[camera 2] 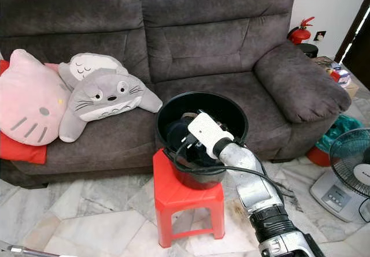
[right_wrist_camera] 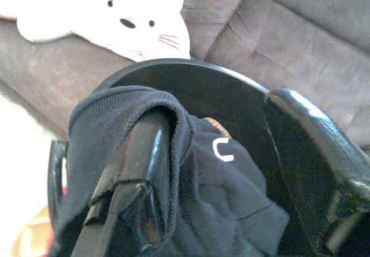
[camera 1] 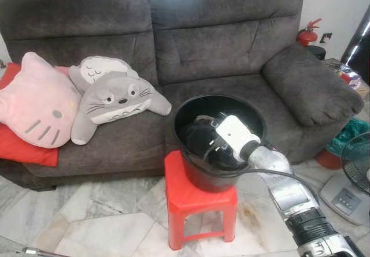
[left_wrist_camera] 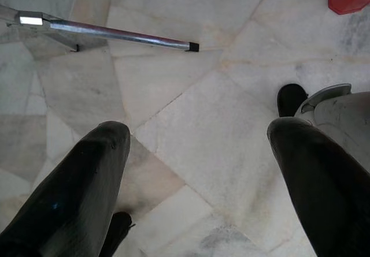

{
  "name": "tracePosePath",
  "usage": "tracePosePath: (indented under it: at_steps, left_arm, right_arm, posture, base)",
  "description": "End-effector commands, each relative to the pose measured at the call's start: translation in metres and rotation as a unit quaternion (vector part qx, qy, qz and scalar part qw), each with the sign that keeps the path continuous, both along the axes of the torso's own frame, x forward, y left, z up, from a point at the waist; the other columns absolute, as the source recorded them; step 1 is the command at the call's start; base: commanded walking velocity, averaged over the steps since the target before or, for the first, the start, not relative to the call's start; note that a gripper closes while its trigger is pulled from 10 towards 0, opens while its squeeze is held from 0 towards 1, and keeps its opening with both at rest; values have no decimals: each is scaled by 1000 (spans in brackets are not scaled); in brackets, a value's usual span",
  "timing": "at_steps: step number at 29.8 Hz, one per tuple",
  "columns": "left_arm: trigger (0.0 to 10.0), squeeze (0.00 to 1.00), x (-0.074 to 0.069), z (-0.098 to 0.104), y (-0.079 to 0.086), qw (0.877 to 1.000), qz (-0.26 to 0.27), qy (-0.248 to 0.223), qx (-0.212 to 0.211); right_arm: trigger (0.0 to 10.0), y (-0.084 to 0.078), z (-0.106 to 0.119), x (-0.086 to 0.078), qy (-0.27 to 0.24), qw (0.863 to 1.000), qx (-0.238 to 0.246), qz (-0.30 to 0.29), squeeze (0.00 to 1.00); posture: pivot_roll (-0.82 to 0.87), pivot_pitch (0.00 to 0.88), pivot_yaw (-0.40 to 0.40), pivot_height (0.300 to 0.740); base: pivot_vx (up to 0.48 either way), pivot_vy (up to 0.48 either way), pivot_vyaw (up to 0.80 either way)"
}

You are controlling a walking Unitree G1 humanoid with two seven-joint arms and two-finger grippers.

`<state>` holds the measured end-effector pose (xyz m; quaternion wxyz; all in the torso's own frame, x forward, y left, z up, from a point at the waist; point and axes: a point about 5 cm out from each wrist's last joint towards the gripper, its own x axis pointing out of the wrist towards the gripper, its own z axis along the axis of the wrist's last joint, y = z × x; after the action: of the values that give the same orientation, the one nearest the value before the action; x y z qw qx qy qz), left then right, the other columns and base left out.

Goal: Hang hanger

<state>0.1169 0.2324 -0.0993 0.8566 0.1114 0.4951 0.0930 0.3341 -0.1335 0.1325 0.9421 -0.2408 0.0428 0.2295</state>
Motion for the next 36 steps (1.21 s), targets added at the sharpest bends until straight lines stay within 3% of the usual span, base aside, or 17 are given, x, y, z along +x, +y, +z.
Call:
tracePosePath:
  at_steps: [1,6,12,36]
  left_arm:
    - [10000,0,-2,0,2,1000,-1,3,3]
    - [10000,0,-2,0,2,1000,-2,3,2]
    - [10000,0,-2,0,2,1000,-1,3,2]
    - [10000,0,-2,0,2,1000,-2,2,3]
  right_arm:
    - [10000,0,2,-1,10,1000,28,-6,0]
    - [10000,1,-7,-5,39,998,39,-7,0]
    - [10000,-1,-20,-10,79,997,16,-4,0]
    - [10000,0,-36,-17,106,994,-12,25,0]
  posture:
    - [-177,0,72,740]
    - [-176,0,72,740]
    - [-176,0,71,740]
    - [-177,0,71,740]
  base:
    - [0,0,0]
    - [0,0,0]
    - [0,0,0]
    - [0,0,0]
